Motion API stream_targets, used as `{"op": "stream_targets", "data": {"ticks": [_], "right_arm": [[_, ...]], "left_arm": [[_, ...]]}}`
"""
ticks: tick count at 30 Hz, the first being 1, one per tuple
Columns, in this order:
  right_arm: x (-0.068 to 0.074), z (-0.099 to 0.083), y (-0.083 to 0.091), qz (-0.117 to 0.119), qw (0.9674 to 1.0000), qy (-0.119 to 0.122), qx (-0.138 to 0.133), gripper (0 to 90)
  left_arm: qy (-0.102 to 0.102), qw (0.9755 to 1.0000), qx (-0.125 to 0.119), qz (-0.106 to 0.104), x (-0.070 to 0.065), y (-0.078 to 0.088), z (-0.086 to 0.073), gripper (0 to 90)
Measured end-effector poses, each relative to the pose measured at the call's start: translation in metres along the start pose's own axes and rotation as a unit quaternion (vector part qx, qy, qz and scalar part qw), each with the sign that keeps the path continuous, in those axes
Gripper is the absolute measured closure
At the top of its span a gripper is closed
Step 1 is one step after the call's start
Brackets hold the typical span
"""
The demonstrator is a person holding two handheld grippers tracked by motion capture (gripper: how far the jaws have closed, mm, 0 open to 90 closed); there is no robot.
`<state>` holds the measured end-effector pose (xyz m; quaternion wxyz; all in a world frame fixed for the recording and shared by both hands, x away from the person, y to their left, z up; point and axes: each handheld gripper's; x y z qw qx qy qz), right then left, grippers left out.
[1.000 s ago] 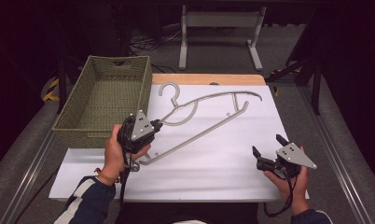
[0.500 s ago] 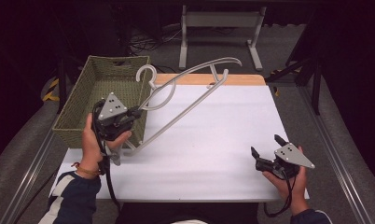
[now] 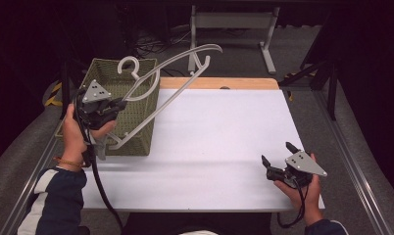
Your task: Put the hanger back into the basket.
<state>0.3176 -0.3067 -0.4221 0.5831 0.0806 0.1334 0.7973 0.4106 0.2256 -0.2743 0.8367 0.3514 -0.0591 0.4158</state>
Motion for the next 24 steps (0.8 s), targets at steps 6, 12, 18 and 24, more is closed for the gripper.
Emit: {"op": "stream_targets", "data": {"ticks": [6, 12, 18, 24], "right_arm": [[0.000, 0.000, 0.000, 0.003, 1.0000, 0.003, 0.003, 10.8], [0.001, -0.001, -0.001, 0.003, 0.9999, 0.010, 0.010, 10.8], [0.003, -0.002, -0.003, 0.006, 0.9998, 0.015, 0.015, 10.8], [0.004, -0.003, -0.004, 0.005, 0.9997, 0.017, 0.018, 10.8]], "left_arm": [[0.026, 0.9995, 0.016, 0.007, 0.022, -0.008, -0.009, 82.2], [0.040, 0.9985, 0.034, 0.014, 0.042, -0.021, -0.022, 82.2], [0.052, 0.9972, 0.050, 0.020, 0.058, -0.033, -0.029, 82.1], [0.062, 0.9961, 0.059, 0.021, 0.071, -0.043, -0.033, 82.1]]}}
Point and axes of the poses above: each handheld gripper's, and its own axes: y roughly backward along the jaws, z roughly out of its top, x roughly to its left, and after that the axes turned 14 degrees about -y, right-handed
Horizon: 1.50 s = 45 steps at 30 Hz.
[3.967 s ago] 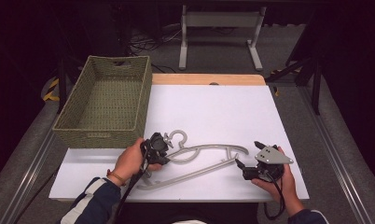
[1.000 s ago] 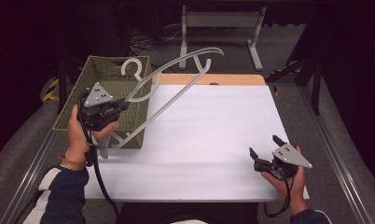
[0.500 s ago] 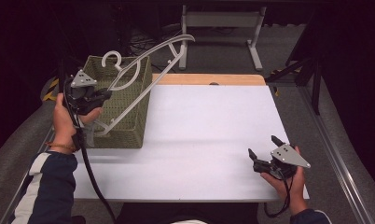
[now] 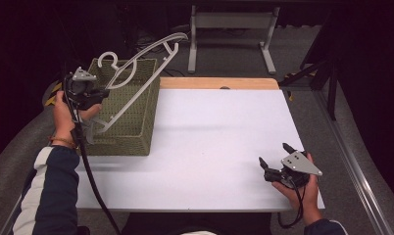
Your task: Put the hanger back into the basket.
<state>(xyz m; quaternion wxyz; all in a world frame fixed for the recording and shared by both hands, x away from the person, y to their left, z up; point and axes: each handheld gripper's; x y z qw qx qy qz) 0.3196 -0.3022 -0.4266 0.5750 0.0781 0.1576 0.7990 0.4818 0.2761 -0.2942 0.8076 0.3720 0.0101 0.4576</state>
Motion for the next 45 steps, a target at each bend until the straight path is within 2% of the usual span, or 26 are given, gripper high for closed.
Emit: {"op": "stream_targets", "data": {"ticks": [1, 5, 8, 9, 11, 16, 18, 22, 23, 24, 26, 28, 29, 30, 34, 37, 40, 41, 42, 43, 45], "right_arm": [[0.000, 0.000, 0.000, 0.000, 1.0000, 0.000, 0.001, 10.8], [0.000, -0.001, -0.001, 0.002, 1.0000, 0.000, 0.004, 10.8], [0.000, -0.001, -0.001, 0.003, 1.0000, -0.001, 0.005, 10.8], [0.000, -0.001, -0.001, 0.003, 1.0000, 0.000, 0.005, 10.8], [0.000, -0.001, -0.002, 0.005, 1.0000, 0.001, 0.008, 10.8], [0.002, -0.002, -0.003, 0.008, 0.9999, 0.004, 0.013, 10.8], [0.003, -0.002, -0.003, 0.010, 0.9998, 0.005, 0.013, 10.8], [0.006, 0.000, -0.001, 0.016, 0.9998, 0.009, 0.012, 10.8], [0.008, 0.000, -0.002, 0.020, 0.9996, 0.013, 0.013, 10.8], [0.008, -0.001, -0.002, 0.021, 0.9996, 0.015, 0.014, 10.8], [0.009, -0.001, -0.002, 0.022, 0.9995, 0.016, 0.017, 10.8], [0.008, -0.001, -0.002, 0.022, 0.9995, 0.016, 0.017, 10.8], [0.008, -0.001, -0.002, 0.023, 0.9995, 0.012, 0.016, 10.8], [0.007, -0.001, -0.002, 0.024, 0.9995, 0.010, 0.016, 10.8], [0.007, 0.000, -0.001, 0.024, 0.9996, 0.009, 0.015, 10.8], [0.007, -0.001, -0.002, 0.027, 0.9994, 0.008, 0.018, 10.8], [0.008, 0.000, -0.002, 0.029, 0.9994, 0.007, 0.018, 10.8], [0.008, 0.000, -0.002, 0.029, 0.9994, 0.007, 0.018, 10.8], [0.008, 0.000, -0.002, 0.030, 0.9994, 0.006, 0.017, 10.9], [0.008, 0.000, -0.002, 0.030, 0.9994, 0.005, 0.018, 11.0], [0.007, 0.000, -0.003, 0.035, 0.9992, 0.002, 0.021, 11.1]], "left_arm": [[0.000, 1.0000, 0.004, 0.007, 0.003, -0.003, 0.000, 82.1], [0.009, 0.9998, 0.017, 0.001, 0.013, -0.012, -0.002, 82.1], [0.011, 0.9995, 0.030, 0.006, 0.019, -0.017, -0.004, 82.0], [0.014, 0.9993, 0.034, 0.001, 0.021, -0.018, -0.005, 82.0], [0.013, 0.9991, 0.039, 0.008, 0.024, -0.021, -0.007, 81.9], [0.021, 0.9980, 0.059, 0.004, 0.031, -0.031, -0.011, 81.8], [0.027, 0.9979, 0.059, -0.002, 0.033, -0.034, -0.014, 81.7], [0.026, 0.9972, 0.069, 0.001, 0.035, -0.040, -0.017, 81.4], [0.028, 0.9971, 0.070, 0.000, 0.036, -0.041, -0.018, 81.2], [0.040, 0.9971, 0.064, -0.005, 0.038, -0.041, -0.021, 81.2], [0.042, 0.9970, 0.065, -0.004, 0.039, -0.042, -0.022, 81.0], [0.039, 0.9962, 0.077, -0.007, 0.041, -0.044, -0.025, 81.0], [0.033, 0.9946, 0.098, -0.003, 0.041, -0.047, -0.027, 80.8], [0.025, 0.9941, 0.106, 0.006, 0.041, -0.047, -0.028, 80.6], [0.026, 0.9952, 0.094, 0.013, 0.041, -0.044, -0.029, 80.2], [0.011, 0.9955, 0.093, 0.016, 0.038, -0.044, -0.029, 75.3], [0.008, 0.9955, 0.092, 0.018, 0.037, -0.043, -0.029, 75.1], [0.009, 0.9960, 0.088, 0.011, 0.037, -0.042, -0.030, 75.1], [0.008, 0.9969, 0.077, 0.015, 0.035, -0.041, -0.030, 74.7], [0.008, 0.9969, 0.077, 0.015, 0.035, -0.041, -0.030, 74.3], [0.004, 0.9983, 0.058, 0.008, 0.031, -0.039, -0.030, 72.6]]}}
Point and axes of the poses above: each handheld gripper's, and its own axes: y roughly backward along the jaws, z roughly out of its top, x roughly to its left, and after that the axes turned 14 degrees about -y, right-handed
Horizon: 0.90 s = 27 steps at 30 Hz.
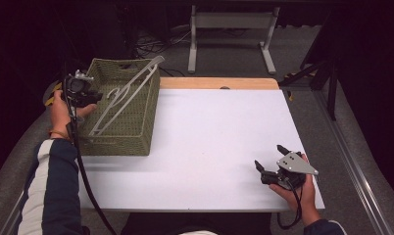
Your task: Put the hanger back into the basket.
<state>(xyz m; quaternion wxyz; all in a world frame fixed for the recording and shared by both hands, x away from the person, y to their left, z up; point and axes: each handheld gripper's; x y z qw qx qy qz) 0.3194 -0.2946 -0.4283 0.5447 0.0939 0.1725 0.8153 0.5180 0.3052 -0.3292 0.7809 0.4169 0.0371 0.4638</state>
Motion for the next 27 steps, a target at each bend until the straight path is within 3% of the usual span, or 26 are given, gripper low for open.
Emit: {"op": "stream_targets", "data": {"ticks": [2, 7, 12, 16, 21, 22, 23, 25, 27], "right_arm": [[0.000, 0.001, 0.000, 0.008, 0.9999, -0.008, 0.002, 11.2], [0.001, 0.001, 0.000, 0.012, 0.9999, -0.005, 0.002, 11.2], [0.002, 0.001, 0.000, 0.013, 0.9999, -0.007, 0.001, 11.2], [0.002, 0.001, 0.001, 0.014, 0.9999, -0.008, 0.001, 11.2], [0.002, 0.001, 0.000, 0.012, 0.9999, -0.006, 0.004, 11.3], [0.002, 0.001, 0.000, 0.012, 0.9999, -0.006, 0.005, 11.3], [0.002, 0.001, 0.000, 0.012, 0.9999, -0.006, 0.005, 11.3], [0.002, 0.001, 0.000, 0.013, 0.9999, -0.007, 0.004, 11.3], [0.003, 0.001, -0.001, 0.013, 0.9999, -0.007, 0.004, 11.3]], "left_arm": [[-0.005, 0.9999, -0.006, 0.006, -0.003, 0.001, 0.001, 71.0], [-0.015, 0.9987, -0.048, 0.008, -0.012, 0.009, 0.003, 64.6], [-0.020, 0.9973, -0.067, 0.020, -0.020, 0.015, 0.006, 56.5], [-0.034, 0.9942, -0.099, 0.025, -0.030, 0.023, 0.007, 49.9], [-0.036, 0.9913, -0.124, 0.026, -0.037, 0.028, 0.007, 42.2], [-0.040, 0.9895, -0.135, 0.030, -0.040, 0.030, 0.006, 35.6], [-0.040, 0.9895, -0.135, 0.030, -0.040, 0.030, 0.006, 34.2], [-0.038, 0.9870, -0.153, 0.030, -0.044, 0.033, 0.005, 31.8], [-0.037, 0.9844, -0.169, 0.032, -0.049, 0.035, 0.003, 23.6]]}}
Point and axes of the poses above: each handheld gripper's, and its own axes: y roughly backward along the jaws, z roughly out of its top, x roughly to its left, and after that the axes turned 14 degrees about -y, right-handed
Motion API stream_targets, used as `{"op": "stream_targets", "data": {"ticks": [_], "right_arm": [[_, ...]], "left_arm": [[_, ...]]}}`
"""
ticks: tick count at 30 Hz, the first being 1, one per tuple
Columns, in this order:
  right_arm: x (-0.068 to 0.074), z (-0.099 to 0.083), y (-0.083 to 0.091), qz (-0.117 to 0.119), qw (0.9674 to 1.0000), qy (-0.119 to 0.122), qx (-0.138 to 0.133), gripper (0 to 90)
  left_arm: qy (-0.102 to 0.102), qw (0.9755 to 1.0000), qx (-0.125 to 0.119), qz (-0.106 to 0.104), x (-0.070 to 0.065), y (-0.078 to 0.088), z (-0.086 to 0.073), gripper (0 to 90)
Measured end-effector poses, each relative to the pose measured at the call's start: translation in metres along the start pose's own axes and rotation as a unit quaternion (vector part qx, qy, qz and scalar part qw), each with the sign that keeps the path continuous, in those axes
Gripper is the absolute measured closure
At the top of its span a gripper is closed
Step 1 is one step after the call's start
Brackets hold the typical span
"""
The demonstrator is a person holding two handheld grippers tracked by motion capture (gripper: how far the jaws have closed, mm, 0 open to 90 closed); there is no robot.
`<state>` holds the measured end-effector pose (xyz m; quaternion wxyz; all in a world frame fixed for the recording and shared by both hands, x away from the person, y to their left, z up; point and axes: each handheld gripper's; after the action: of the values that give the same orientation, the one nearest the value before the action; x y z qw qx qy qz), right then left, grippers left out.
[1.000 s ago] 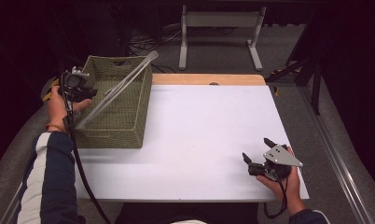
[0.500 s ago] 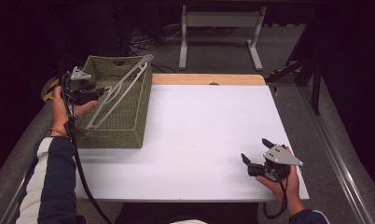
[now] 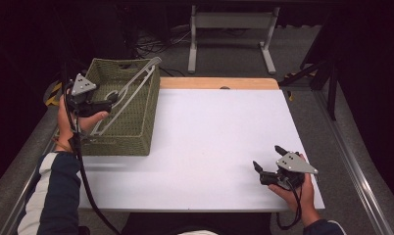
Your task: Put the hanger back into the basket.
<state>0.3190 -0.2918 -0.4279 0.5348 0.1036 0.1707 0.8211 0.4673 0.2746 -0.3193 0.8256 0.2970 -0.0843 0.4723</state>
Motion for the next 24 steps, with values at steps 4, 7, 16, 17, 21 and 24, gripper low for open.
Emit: {"op": "stream_targets", "data": {"ticks": [4, 7, 16, 17, 21, 24], "right_arm": [[0.000, 0.000, 0.000, -0.001, 1.0000, 0.001, 0.000, 11.3], [0.000, 0.001, -0.001, -0.012, 0.9999, 0.001, 0.004, 11.4], [-0.001, 0.001, 0.000, -0.005, 1.0000, -0.007, -0.001, 11.5], [-0.001, 0.001, 0.000, -0.005, 1.0000, -0.007, -0.001, 11.5], [-0.001, 0.001, 0.000, -0.005, 1.0000, -0.005, -0.003, 11.5], [0.000, 0.001, 0.000, -0.005, 1.0000, -0.007, -0.003, 11.4]], "left_arm": [[0.002, 0.9997, -0.024, -0.003, -0.007, 0.003, -0.002, 14.8], [-0.001, 0.9991, -0.042, -0.008, -0.013, 0.006, -0.002, 9.8], [-0.015, 0.9961, -0.085, -0.016, -0.027, 0.019, 0.000, 6.9], [-0.015, 0.9961, -0.085, -0.016, -0.027, 0.019, 0.000, 7.0], [-0.023, 0.9942, -0.102, -0.026, -0.038, 0.024, 0.000, 6.2], [-0.026, 0.9923, -0.118, -0.030, -0.045, 0.029, -0.001, 5.3]]}}
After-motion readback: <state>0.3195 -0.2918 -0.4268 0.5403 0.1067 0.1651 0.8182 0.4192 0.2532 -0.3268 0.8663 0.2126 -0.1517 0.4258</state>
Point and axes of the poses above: each handheld gripper's, and its own axes: y roughly backward along the jaws, z roughly out of its top, x roughly to its left, and after that the axes turned 14 degrees about -y, right-handed
